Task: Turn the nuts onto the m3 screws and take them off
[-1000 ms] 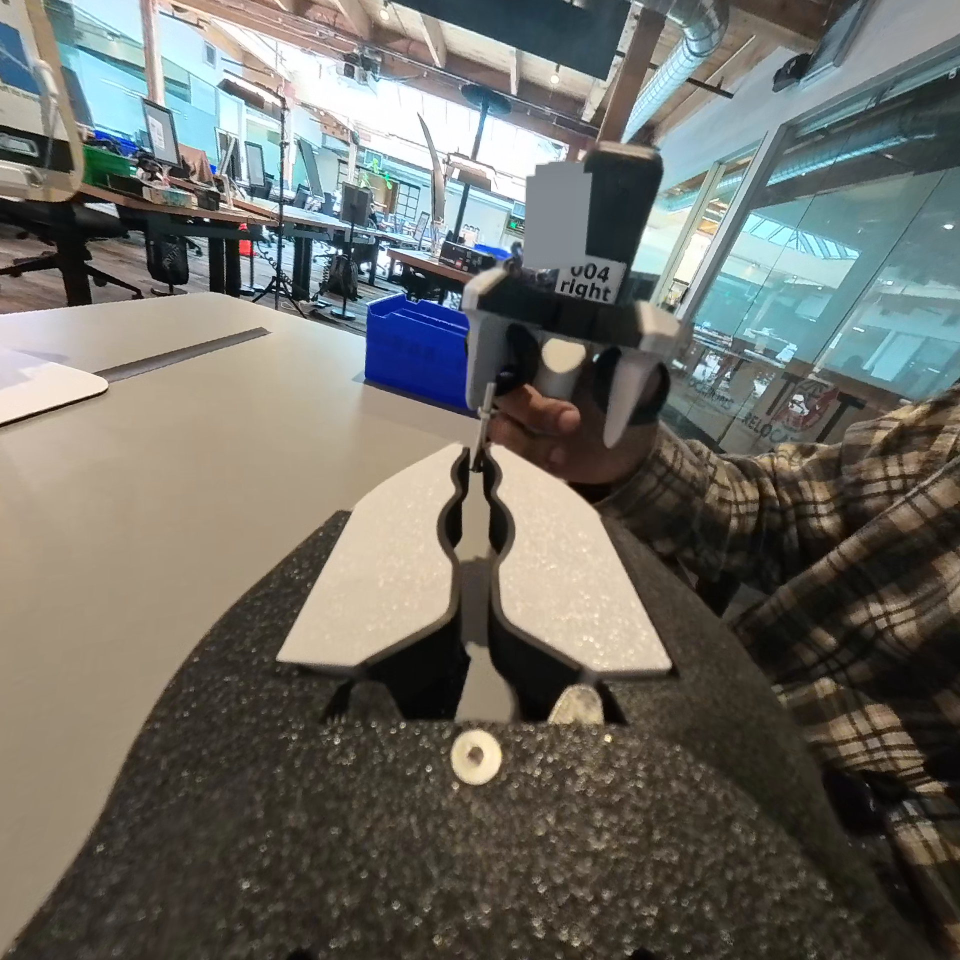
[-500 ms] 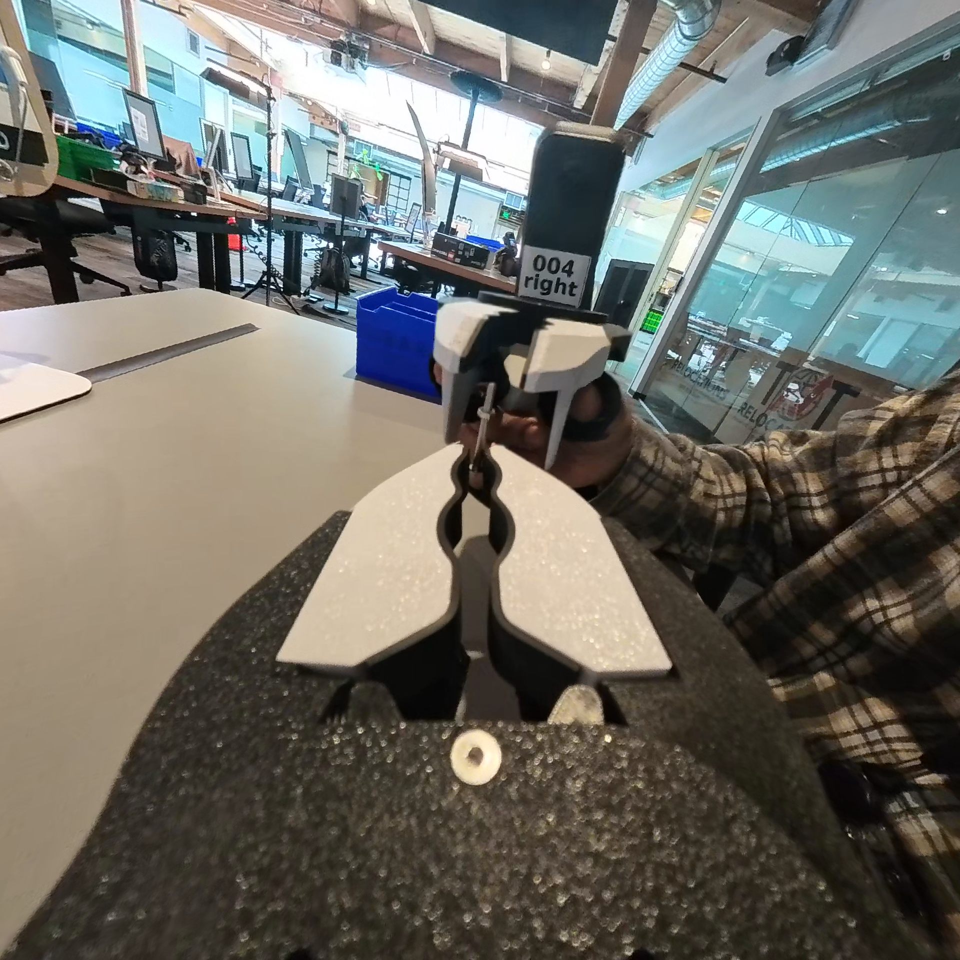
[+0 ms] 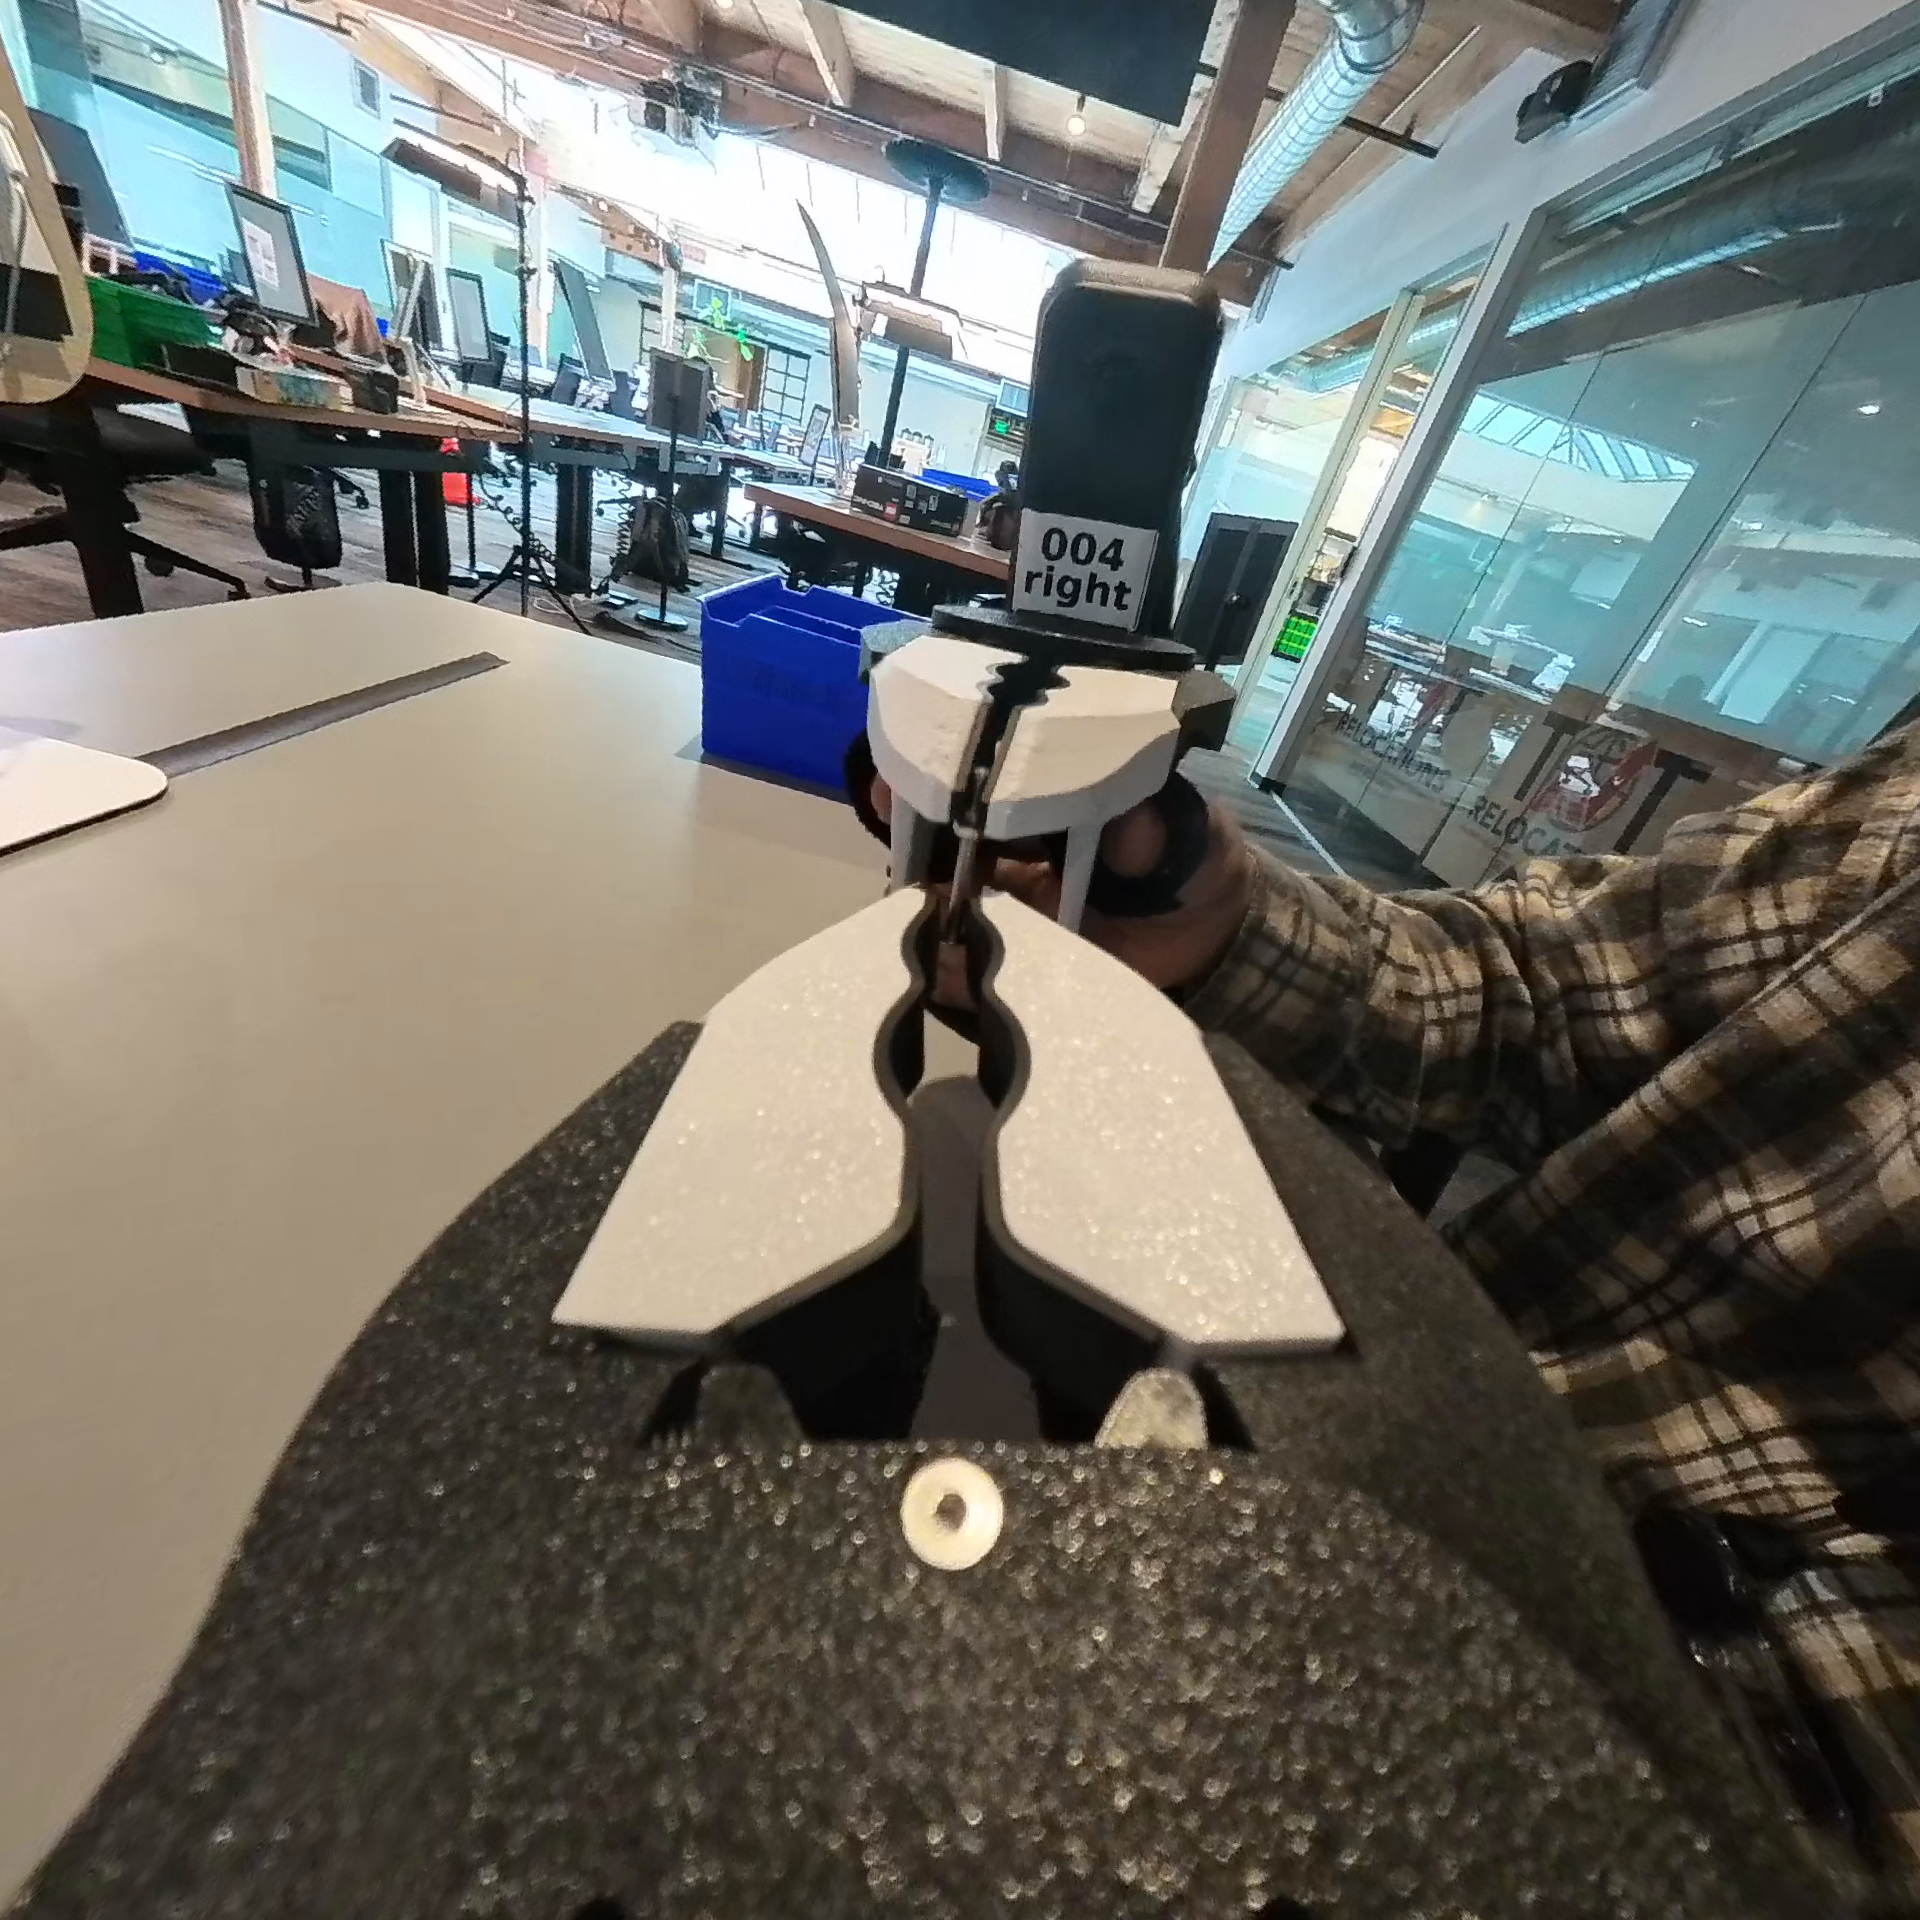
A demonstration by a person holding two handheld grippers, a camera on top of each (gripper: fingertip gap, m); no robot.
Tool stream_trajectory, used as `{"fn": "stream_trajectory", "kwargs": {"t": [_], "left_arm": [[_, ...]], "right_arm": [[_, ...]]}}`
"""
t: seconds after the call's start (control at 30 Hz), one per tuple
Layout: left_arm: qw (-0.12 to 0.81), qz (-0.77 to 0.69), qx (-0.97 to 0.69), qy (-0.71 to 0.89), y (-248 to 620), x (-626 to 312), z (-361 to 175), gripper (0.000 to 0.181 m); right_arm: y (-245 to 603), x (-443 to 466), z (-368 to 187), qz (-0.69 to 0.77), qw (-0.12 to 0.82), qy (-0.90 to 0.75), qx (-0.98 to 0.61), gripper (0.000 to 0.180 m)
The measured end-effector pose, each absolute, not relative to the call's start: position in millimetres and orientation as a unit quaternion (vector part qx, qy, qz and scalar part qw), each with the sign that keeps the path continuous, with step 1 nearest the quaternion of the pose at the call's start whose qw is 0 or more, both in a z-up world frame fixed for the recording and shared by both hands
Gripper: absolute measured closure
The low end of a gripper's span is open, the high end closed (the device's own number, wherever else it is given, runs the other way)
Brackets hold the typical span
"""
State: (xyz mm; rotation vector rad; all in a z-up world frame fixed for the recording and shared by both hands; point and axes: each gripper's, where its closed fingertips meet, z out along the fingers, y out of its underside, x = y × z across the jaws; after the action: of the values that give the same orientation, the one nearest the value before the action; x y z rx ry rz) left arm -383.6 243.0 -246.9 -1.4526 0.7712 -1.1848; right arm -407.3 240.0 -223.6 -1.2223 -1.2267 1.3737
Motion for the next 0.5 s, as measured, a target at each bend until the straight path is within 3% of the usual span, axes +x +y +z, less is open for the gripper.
{"fn": "stream_trajectory", "kwargs": {"t": [0.1,0.27,0.5], "left_arm": [[0.525,-0.513,-0.598,0.321,241,-382,-244,0.175],[0.537,-0.498,-0.608,0.305,249,-382,-246,0.137],[0.533,-0.477,-0.624,0.313,251,-374,-254,0.12]], "right_arm": [[239,-405,-222,0.557,0.444,-0.496,-0.497,0.178],[242,-389,-206,0.56,0.452,-0.477,-0.504,0.178],[265,-310,-174,0.494,0.498,-0.445,-0.557,0.178]]}}
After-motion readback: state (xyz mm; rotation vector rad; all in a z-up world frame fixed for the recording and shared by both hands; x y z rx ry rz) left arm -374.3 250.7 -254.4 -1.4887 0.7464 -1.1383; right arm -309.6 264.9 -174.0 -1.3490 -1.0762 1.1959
